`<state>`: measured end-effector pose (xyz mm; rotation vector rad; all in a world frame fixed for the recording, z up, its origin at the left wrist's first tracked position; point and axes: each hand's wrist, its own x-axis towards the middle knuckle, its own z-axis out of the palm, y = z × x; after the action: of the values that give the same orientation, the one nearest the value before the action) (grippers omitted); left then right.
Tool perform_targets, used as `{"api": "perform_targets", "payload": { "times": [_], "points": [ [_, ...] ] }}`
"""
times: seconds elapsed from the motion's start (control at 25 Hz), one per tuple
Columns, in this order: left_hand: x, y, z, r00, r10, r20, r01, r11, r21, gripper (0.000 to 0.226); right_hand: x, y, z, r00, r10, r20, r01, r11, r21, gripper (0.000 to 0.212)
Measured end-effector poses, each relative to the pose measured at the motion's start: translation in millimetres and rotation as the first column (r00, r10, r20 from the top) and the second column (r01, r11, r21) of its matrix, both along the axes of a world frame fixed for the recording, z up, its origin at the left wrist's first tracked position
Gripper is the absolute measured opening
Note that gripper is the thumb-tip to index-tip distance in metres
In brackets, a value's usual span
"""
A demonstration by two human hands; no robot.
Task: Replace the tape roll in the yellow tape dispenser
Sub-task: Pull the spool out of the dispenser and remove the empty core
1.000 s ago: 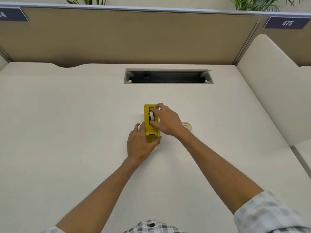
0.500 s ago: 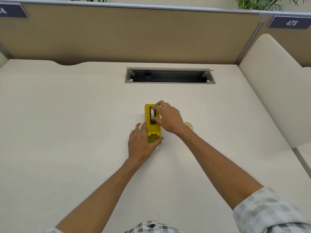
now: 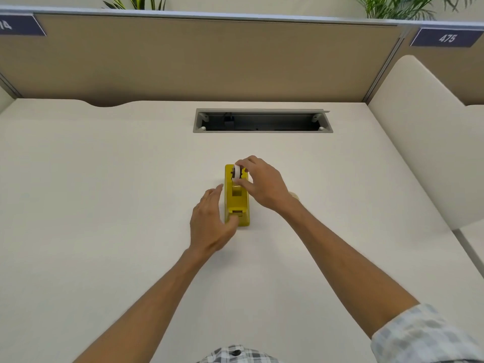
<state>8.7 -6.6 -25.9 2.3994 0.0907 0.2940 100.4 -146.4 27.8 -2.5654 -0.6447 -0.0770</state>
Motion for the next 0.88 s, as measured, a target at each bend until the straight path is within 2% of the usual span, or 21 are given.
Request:
{"api": "perform_targets", "payload": {
  "times": [0.16,0.32,0.44,0.6,0.88],
  "points": [
    [11,0,23,0.991,0.049,0.125,-0.023,0.979,-0.203,0.048,-11,-6,13,0.999,0.035,-0.010,-0.034,0.997,0.073,0.040],
    [18,-5,47,0.974,0.021,0.224,0.048,0.953,-0.300,0.032,-24,-11,28,0.998,0.058,-0.007,-0.057,0.987,0.152,0.038],
    [15,-9,53,0.962,-0.043,0.270,0.131,0.939,-0.319,0.028,-33,-15,37,0.997,0.071,-0.017,-0.066,0.978,0.196,0.037],
    [9,-14,59,0.956,-0.049,0.291,0.155,0.922,-0.354,0.027,-41,-25,46,0.996,0.082,-0.029,-0.072,0.964,0.258,0.037],
    [8,-14,68,0.936,-0.153,0.318,0.246,0.928,-0.278,0.021,-45,-37,52,0.998,0.058,-0.026,-0.049,0.965,0.257,0.041]
  ]
}}
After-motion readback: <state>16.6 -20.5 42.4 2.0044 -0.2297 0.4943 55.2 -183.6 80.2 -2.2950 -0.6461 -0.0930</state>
